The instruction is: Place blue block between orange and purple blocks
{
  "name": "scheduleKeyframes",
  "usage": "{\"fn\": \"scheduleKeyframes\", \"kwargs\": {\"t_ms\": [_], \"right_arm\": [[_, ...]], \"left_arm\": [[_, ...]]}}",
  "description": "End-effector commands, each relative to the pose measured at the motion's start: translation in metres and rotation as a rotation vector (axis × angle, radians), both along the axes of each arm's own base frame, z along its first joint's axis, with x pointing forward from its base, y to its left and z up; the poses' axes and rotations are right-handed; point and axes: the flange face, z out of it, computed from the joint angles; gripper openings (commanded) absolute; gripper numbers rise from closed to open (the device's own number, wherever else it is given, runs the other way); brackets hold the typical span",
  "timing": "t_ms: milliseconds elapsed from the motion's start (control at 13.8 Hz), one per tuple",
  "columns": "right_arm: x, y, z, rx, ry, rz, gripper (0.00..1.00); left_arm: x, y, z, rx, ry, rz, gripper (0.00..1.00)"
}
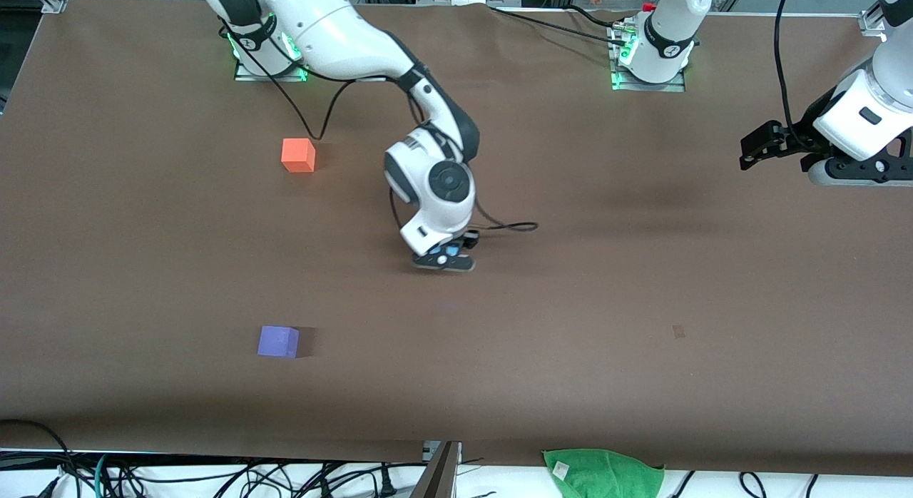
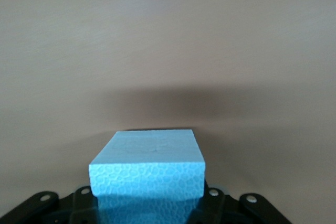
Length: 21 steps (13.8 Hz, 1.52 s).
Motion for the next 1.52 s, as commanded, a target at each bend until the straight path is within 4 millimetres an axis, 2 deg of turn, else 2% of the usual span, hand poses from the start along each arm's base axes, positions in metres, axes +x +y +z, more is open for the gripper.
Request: {"fn": "scheduleKeyframes", "kwargs": {"t_ms": [0,145,217,289,434,578,651,867,940,1012,1157,1229,1301,1446], "right_arm": [[0.027,-0.079,0.024,-0.011,0.079,0.033,0.00],[0.040,-0.148,0.035,-0.002,0.111,0.051,0.00],[0.043,-0.189,0.038,0.015,0.109,0.063,0.00],[0.040,-0.223,0.039,0.030,0.102,0.080,0.00],[0.025,-0.291,0.023,0.050,0.083,0.052,0.00],[0.009,-0.322,0.008,0.058,0.065,0.024,0.00],[0.005,-0.333,-0.001,0.059,0.065,0.004,0.00],[-0.005,-0.334,-0.017,0.085,0.046,-0.035,0.01],[-0.004,-0.334,-0.017,0.086,0.044,-0.027,0.46],[-0.002,-0.334,-0.015,0.087,0.041,-0.022,0.99],[0.004,-0.332,0.004,0.097,0.022,-0.012,1.00],[0.005,-0.330,0.021,0.102,0.020,-0.013,1.00],[0.006,-0.327,0.043,0.108,0.024,-0.010,1.00],[0.009,-0.324,0.110,0.124,0.034,-0.015,1.00]], "left_arm": [[-0.011,0.000,0.002,-0.005,0.022,0.003,1.00],[-0.009,0.000,0.001,-0.005,0.027,0.003,1.00],[-0.009,0.000,0.001,-0.005,0.025,0.004,1.00],[-0.009,0.000,0.001,-0.005,0.027,0.004,1.00],[-0.009,0.000,0.001,-0.005,0.025,0.003,1.00],[-0.009,0.000,0.001,-0.005,0.027,0.001,1.00],[-0.009,0.000,0.001,-0.005,0.025,0.001,1.00],[-0.009,0.000,0.001,-0.005,0.025,0.001,1.00],[-0.009,0.000,0.001,-0.005,0.025,0.001,1.00],[-0.009,0.000,0.001,-0.005,0.025,0.000,1.00],[-0.009,0.000,0.001,-0.005,0.028,0.000,1.00],[-0.009,0.001,0.001,-0.005,0.028,0.003,1.00],[-0.009,0.001,0.001,-0.005,0.028,0.001,1.00],[-0.010,0.001,0.000,-0.005,0.031,-0.002,1.00]]}}
